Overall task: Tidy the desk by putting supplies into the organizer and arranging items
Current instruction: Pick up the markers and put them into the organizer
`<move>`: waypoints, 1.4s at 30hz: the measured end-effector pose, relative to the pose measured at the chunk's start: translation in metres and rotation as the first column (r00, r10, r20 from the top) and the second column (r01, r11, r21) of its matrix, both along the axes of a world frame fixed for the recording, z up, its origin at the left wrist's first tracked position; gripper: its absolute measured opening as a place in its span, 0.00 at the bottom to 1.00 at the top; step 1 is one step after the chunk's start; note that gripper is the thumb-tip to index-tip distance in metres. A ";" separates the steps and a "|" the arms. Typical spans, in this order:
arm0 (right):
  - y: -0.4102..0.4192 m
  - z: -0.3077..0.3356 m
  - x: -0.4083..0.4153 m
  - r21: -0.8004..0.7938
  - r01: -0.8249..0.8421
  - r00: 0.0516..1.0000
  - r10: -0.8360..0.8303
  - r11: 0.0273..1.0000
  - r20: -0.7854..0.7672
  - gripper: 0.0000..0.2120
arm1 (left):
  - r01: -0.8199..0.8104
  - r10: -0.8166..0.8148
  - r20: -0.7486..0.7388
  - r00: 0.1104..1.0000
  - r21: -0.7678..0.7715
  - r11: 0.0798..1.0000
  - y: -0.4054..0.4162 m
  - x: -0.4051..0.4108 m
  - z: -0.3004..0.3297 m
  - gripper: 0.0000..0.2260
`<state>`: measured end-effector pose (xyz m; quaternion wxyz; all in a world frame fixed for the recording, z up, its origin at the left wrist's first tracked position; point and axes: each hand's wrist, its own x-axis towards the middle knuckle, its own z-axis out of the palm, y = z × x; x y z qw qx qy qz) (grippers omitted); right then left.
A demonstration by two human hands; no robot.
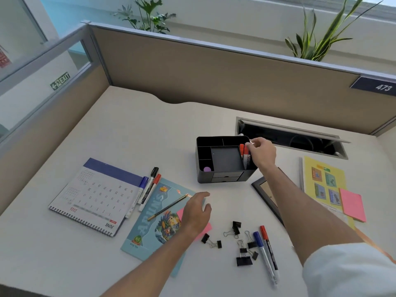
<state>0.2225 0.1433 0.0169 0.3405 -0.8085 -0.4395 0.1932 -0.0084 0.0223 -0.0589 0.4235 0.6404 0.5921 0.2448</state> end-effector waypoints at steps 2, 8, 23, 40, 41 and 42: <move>0.001 -0.002 0.001 -0.010 0.004 1.000 -0.004 1.000 0.006 0.12 | -0.007 0.007 -0.005 1.000 0.006 1.000 0.000 -0.002 -0.002 0.16; -0.012 0.002 0.004 0.014 0.033 0.999 -0.033 0.999 -0.022 0.10 | 0.003 -0.003 -0.020 1.000 0.024 1.000 -0.001 -0.003 -0.003 0.16; -0.209 -0.044 0.012 -0.551 -0.057 0.979 0.154 0.833 0.131 0.25 | 0.163 -0.162 -0.041 0.986 0.024 0.986 -0.038 0.031 0.003 0.16; -0.240 -0.069 -0.022 -0.601 -0.018 0.962 0.177 0.799 0.206 0.14 | 0.219 -0.219 0.034 0.975 0.009 0.976 -0.072 0.054 0.006 0.16; -0.239 -0.070 -0.022 -0.600 -0.012 0.961 0.175 0.800 0.214 0.13 | 0.221 -0.220 0.052 0.974 -0.005 0.975 -0.073 0.057 0.006 0.15; -0.239 -0.070 -0.022 -0.595 -0.010 0.959 0.177 0.803 0.223 0.13 | 0.223 -0.220 0.071 0.973 -0.023 0.975 -0.074 0.059 0.006 0.15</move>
